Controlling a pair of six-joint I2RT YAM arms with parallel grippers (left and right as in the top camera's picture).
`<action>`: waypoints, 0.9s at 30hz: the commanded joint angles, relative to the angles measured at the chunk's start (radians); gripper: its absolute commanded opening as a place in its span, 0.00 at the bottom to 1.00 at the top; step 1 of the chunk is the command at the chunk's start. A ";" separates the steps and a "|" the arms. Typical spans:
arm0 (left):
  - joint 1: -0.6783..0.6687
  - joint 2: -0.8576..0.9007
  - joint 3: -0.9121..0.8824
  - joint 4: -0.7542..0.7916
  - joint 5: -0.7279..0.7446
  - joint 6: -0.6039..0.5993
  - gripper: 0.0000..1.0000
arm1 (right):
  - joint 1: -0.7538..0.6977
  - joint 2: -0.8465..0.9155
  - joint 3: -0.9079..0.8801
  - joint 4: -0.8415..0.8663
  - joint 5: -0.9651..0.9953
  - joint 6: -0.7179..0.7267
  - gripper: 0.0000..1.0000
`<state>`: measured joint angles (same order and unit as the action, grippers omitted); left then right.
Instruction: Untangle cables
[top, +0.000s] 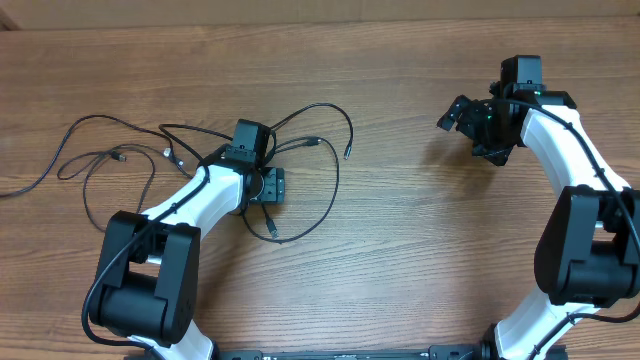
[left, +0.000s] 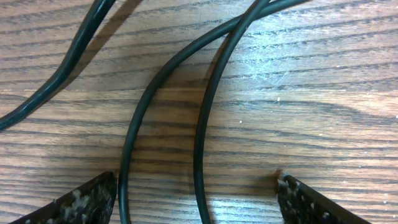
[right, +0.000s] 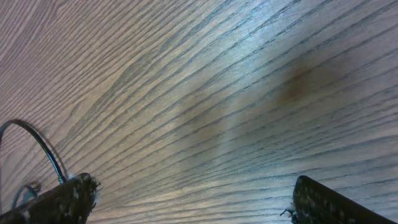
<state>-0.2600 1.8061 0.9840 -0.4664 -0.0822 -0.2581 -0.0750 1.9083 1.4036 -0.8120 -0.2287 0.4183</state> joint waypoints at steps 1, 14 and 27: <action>-0.002 0.079 -0.067 -0.011 0.051 0.008 0.83 | 0.001 -0.025 0.016 0.002 0.003 0.001 1.00; -0.002 0.079 -0.067 -0.007 0.066 0.019 0.82 | 0.001 -0.025 0.016 0.002 0.003 0.000 1.00; -0.002 0.079 -0.067 -0.006 0.076 0.019 0.83 | 0.001 -0.025 0.016 0.002 0.004 0.000 1.00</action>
<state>-0.2600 1.8061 0.9833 -0.4580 -0.0795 -0.2543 -0.0750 1.9083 1.4036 -0.8120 -0.2287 0.4183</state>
